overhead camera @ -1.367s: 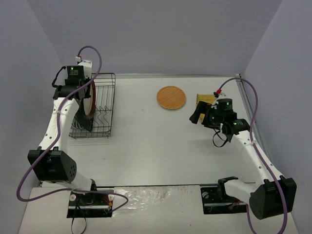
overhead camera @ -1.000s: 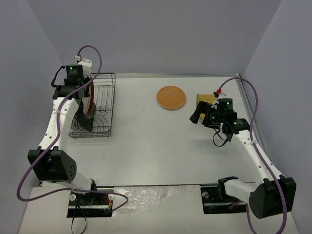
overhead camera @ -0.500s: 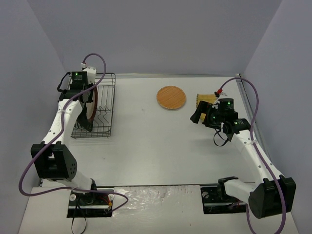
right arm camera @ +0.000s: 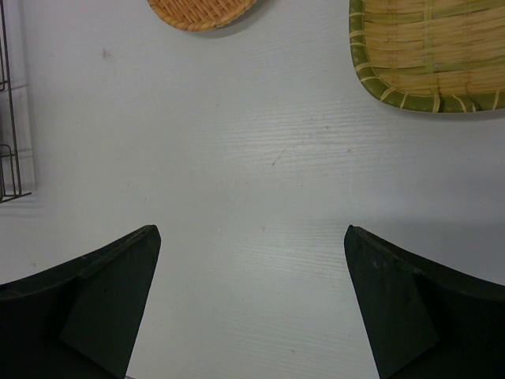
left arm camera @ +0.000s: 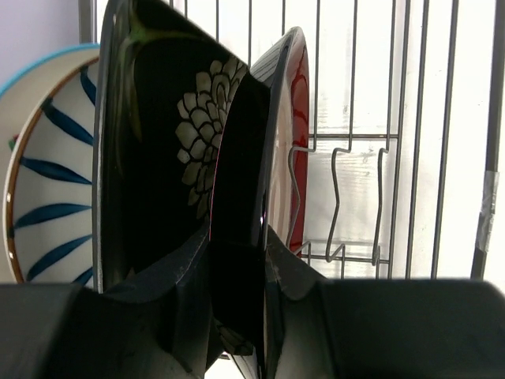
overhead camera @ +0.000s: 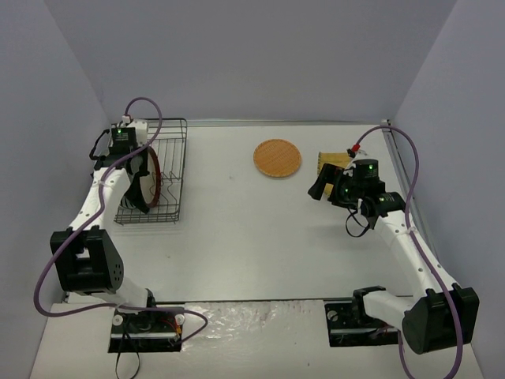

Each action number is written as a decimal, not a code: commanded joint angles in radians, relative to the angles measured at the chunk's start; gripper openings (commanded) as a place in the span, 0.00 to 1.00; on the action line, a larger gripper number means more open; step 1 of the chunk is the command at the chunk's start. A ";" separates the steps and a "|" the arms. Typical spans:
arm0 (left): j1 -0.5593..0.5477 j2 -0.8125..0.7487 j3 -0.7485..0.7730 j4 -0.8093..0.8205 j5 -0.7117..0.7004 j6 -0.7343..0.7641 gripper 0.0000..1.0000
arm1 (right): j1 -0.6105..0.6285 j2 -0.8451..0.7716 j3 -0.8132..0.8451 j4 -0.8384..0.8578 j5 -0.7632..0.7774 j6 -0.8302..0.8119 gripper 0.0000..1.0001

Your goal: Load the plates into the dish rack

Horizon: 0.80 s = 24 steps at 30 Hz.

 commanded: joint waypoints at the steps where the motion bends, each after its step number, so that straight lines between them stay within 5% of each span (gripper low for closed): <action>1: 0.013 -0.098 0.046 0.134 -0.033 -0.025 0.38 | -0.009 -0.004 -0.004 0.029 0.029 0.010 1.00; 6: 0.014 -0.121 0.062 0.120 -0.041 -0.029 0.70 | -0.015 -0.007 -0.013 0.030 0.064 0.038 1.00; 10: 0.012 -0.157 0.097 0.093 -0.036 -0.072 0.85 | -0.021 -0.016 -0.015 0.030 0.132 0.083 1.00; 17: 0.009 -0.227 0.175 0.005 0.027 -0.180 0.96 | -0.079 0.011 -0.061 0.056 0.257 0.246 0.98; 24: -0.004 -0.294 0.161 -0.083 0.154 -0.298 0.97 | -0.264 0.088 -0.174 0.219 0.129 0.360 0.95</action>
